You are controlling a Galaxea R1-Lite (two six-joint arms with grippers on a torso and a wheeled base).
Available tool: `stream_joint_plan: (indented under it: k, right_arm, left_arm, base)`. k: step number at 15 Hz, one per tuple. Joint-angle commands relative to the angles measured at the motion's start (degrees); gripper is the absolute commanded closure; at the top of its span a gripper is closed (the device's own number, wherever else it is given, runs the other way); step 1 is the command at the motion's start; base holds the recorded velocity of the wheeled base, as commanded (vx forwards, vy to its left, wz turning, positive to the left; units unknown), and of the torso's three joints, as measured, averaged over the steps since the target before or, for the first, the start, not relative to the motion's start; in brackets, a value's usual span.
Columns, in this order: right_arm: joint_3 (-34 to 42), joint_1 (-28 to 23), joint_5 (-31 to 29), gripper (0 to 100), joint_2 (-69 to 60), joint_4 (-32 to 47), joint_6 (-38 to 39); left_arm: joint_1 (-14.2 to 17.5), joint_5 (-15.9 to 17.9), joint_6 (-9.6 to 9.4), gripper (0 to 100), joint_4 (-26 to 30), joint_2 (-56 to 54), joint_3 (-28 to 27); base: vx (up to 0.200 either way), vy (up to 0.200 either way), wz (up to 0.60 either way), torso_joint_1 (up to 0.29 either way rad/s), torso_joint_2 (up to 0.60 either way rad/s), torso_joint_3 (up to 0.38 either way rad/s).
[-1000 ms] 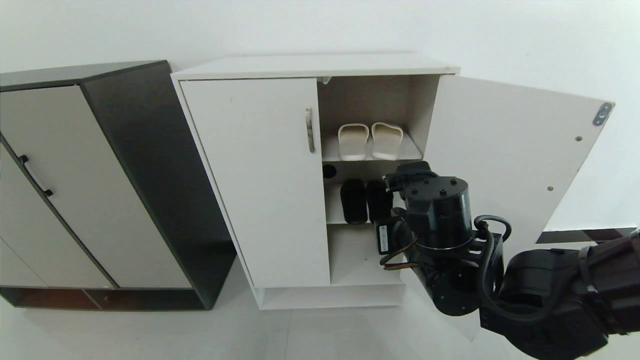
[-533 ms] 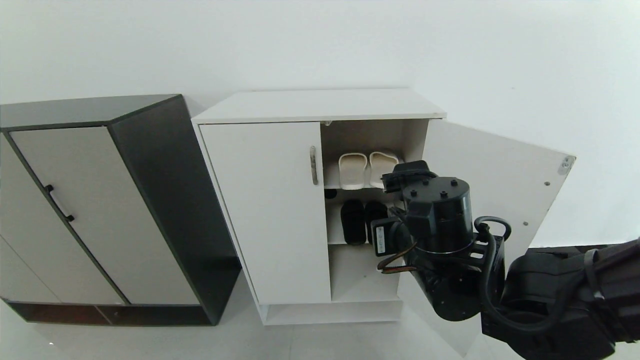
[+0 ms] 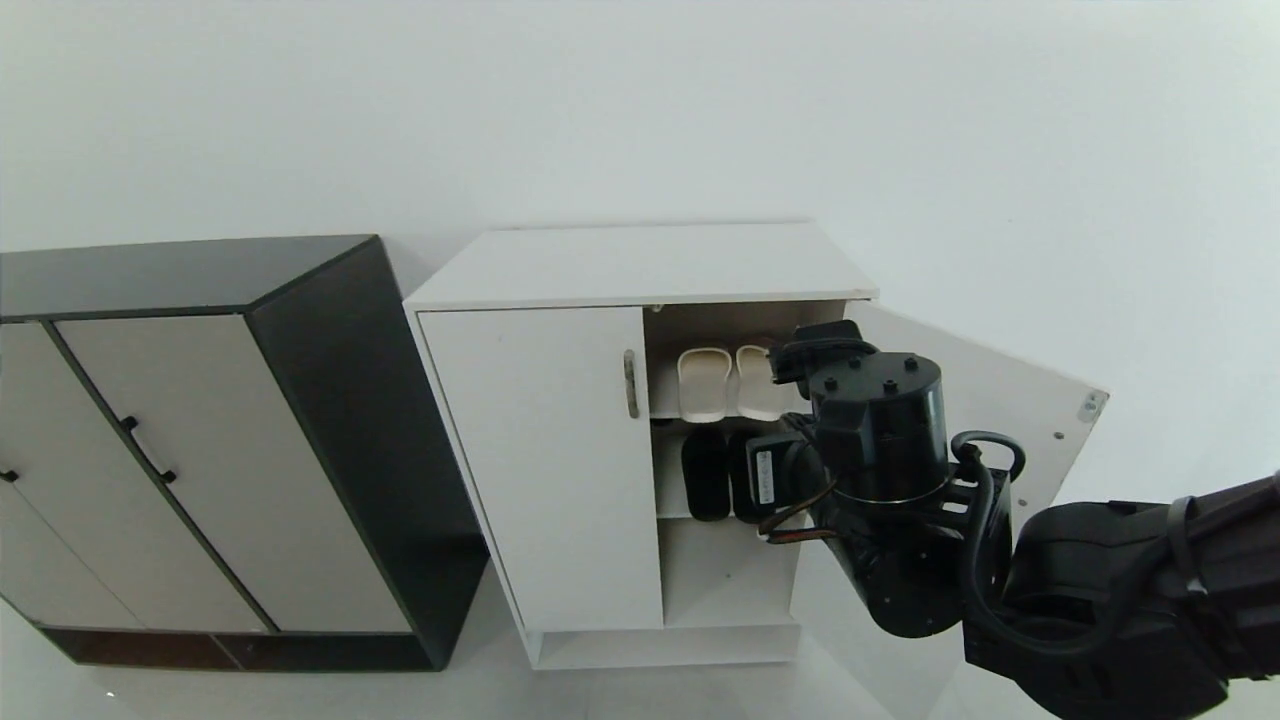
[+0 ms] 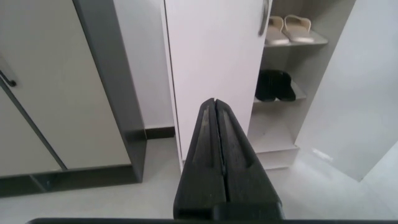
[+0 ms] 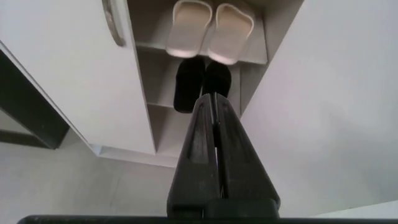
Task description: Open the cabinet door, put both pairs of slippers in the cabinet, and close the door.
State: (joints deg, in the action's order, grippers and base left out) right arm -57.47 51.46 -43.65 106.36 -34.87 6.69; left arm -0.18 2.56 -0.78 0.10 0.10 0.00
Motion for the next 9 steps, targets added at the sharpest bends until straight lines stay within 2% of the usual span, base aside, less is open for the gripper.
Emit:
stream_joint_plan:
  k: [1,7,9]
  right_arm:
    - [-0.01,0.05,-0.03,100,0.07,-0.03,-0.01]
    - [0.25,0.05,-0.03,100,-0.10,-0.03,-0.01]
    - [0.34,0.05,0.06,100,-0.10,-0.03,-0.01]
  left_arm:
    - [0.01,-0.01,-0.01,100,-0.01,-0.01,0.00]
    - [0.01,-0.01,-0.01,100,-0.01,-0.01,0.00]
    - [0.01,-0.01,-0.01,100,-0.01,-0.01,0.00]
  base:
    - [0.000,0.000,0.00,0.183,-0.49,-0.305]
    - [0.000,0.000,0.00,0.219,-0.53,-0.314]
    - [0.000,0.000,0.00,0.139,-0.32,-0.188]
